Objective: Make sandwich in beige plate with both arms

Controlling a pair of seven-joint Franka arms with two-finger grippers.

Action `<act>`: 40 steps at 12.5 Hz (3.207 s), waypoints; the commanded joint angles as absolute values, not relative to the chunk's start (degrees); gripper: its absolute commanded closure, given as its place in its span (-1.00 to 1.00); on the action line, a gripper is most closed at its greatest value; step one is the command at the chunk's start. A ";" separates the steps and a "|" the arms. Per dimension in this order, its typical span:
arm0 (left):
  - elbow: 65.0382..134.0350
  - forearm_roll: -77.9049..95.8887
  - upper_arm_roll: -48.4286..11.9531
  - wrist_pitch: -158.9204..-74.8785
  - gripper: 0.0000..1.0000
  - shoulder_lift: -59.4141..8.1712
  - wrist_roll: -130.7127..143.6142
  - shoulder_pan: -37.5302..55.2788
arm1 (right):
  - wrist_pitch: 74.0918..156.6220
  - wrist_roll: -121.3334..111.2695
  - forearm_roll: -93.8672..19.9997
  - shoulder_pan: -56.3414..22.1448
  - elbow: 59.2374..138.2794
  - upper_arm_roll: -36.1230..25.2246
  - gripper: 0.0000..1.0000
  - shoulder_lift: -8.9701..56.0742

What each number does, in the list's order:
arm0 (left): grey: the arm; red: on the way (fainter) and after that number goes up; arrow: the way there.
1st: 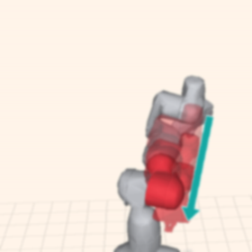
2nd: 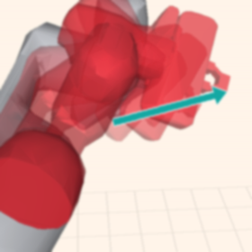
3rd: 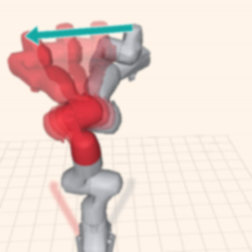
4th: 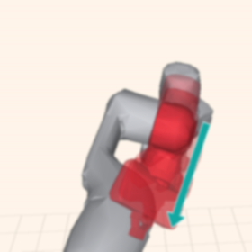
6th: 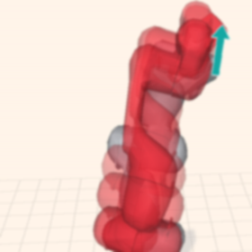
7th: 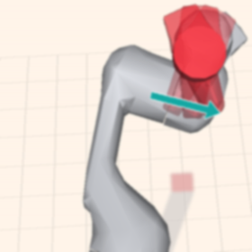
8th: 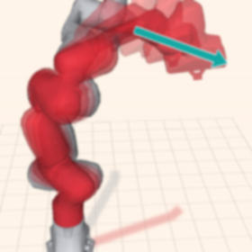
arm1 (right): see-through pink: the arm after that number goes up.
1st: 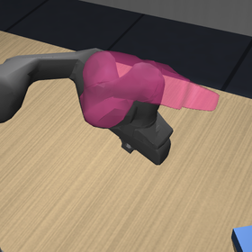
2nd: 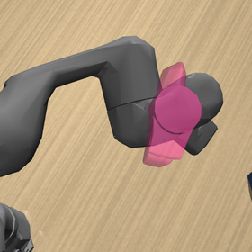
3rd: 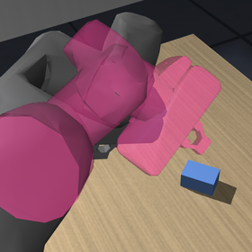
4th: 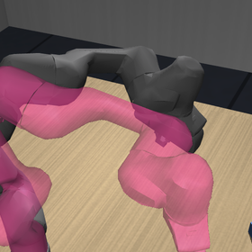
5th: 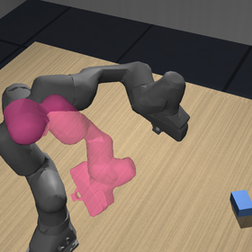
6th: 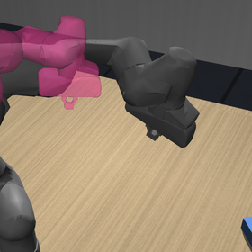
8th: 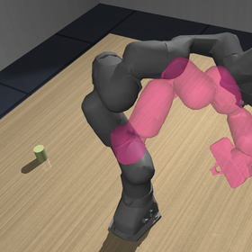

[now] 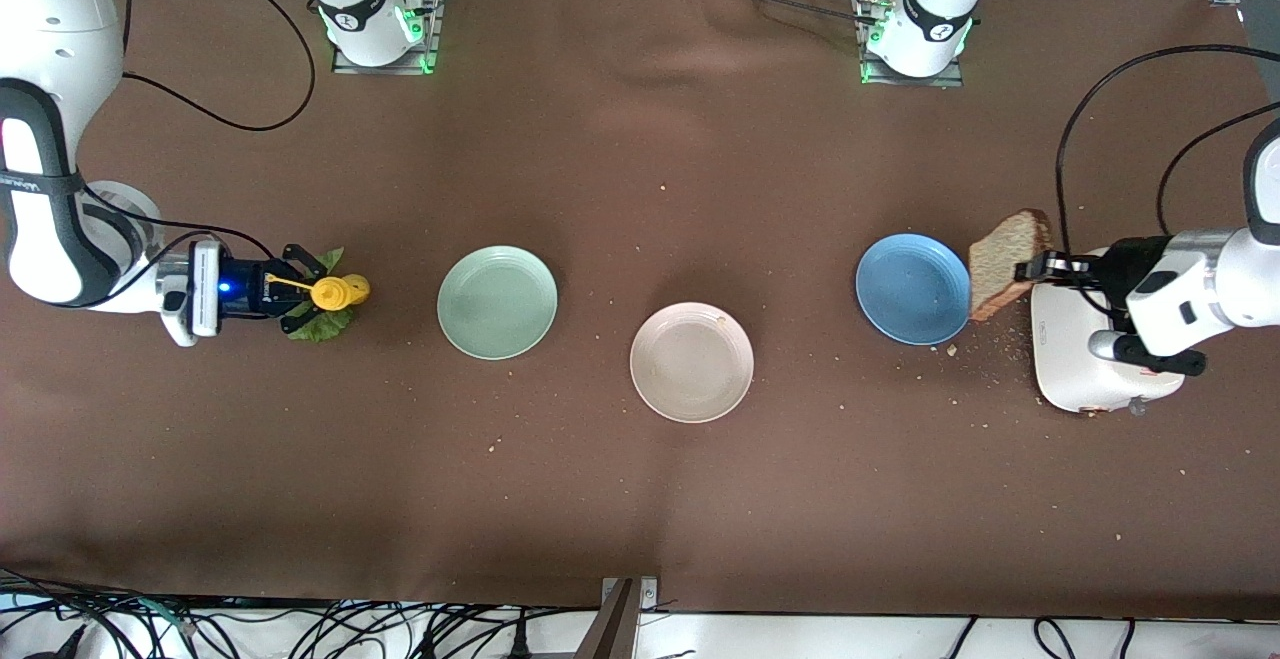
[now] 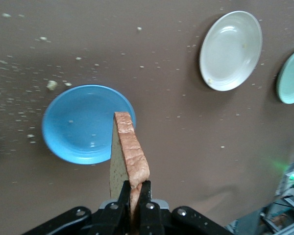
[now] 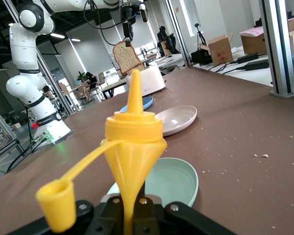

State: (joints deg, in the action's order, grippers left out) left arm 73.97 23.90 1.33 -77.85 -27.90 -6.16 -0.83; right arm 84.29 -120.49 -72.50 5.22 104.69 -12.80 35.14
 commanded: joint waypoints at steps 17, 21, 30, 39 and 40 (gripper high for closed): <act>72.33 71.10 1.93 -111.78 0.67 -54.05 -14.77 19.33 | 88.94 -90.89 -54.41 1.41 88.78 -15.73 1.00 29.97; 72.51 70.32 2.37 -113.99 -1.00 -53.88 -13.36 19.42 | 92.10 -87.63 -54.32 -1.05 88.68 -15.82 1.00 29.97; 72.86 45.57 7.20 -112.24 -1.00 -49.05 -6.27 17.84 | 109.66 -73.05 -39.58 -17.55 89.12 -15.82 1.00 28.04; 72.51 13.95 8.53 -87.90 -1.00 -34.47 -7.29 7.21 | 122.08 -35.72 -5.41 -41.02 88.86 -15.82 1.00 28.91; 72.51 9.10 8.53 -86.76 -1.00 -32.89 -7.29 7.21 | 122.34 -32.81 -0.84 -43.22 88.77 -15.73 1.00 29.44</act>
State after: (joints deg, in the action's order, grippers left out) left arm 71.52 16.66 8.66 -88.82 -36.81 -6.95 6.39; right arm 121.41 -38.16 -7.41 -39.31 88.48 -15.04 29.49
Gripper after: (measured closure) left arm 0.000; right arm 0.965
